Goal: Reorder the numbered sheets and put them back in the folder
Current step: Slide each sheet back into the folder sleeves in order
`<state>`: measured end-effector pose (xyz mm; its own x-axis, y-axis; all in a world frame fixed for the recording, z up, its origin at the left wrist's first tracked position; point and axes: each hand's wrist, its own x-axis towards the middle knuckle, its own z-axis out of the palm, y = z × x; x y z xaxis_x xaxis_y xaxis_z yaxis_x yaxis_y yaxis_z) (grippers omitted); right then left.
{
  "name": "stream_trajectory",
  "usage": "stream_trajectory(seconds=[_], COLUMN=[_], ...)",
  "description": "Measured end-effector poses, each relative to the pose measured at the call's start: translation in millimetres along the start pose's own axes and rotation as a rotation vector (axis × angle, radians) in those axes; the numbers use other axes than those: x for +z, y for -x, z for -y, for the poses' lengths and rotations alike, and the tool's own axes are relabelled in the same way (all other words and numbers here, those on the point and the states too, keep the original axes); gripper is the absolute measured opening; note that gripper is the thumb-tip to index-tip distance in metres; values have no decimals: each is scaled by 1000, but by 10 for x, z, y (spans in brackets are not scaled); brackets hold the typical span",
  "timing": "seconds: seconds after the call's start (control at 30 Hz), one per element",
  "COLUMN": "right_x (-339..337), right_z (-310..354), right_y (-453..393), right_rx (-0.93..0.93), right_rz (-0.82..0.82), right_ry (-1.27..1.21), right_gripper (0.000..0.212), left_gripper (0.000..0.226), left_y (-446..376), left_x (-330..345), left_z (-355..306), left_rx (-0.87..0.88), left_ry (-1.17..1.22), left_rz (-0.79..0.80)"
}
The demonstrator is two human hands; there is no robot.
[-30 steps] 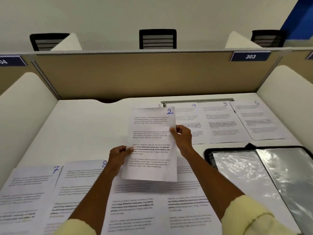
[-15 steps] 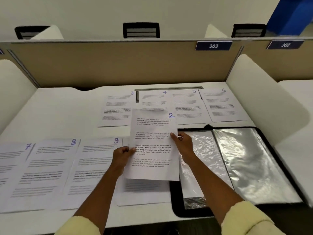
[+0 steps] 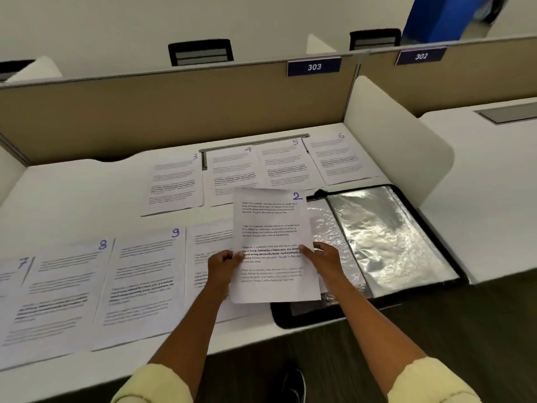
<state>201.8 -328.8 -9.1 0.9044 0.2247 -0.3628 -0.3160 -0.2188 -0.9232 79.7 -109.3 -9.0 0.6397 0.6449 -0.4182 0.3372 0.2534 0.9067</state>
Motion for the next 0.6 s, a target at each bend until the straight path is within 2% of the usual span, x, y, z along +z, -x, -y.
stream_trajectory(seconds=[0.1, 0.2, 0.27, 0.5, 0.6], right_x=[-140, -287, -399, -944, -1199], right_z=[-67, -178, -267, -567, -642], right_y=[225, 481, 650, 1083, 1206], right_rx=[13, 5, 16, 65, 86], right_rz=[28, 45, 35, -49, -64], right_ry=[-33, -60, -90, -165, -156], right_gripper=[20, 25, 28, 35, 25], left_gripper=[17, 21, 25, 11, 11], left_y=[149, 287, 422, 919, 1119], left_x=[101, 200, 294, 661, 824], left_z=[81, 212, 286, 556, 626], left_rx=[-4, -8, -14, -53, -94], left_ry=[-33, -46, -61, -65, -42], left_rz=[5, 33, 70, 220, 257])
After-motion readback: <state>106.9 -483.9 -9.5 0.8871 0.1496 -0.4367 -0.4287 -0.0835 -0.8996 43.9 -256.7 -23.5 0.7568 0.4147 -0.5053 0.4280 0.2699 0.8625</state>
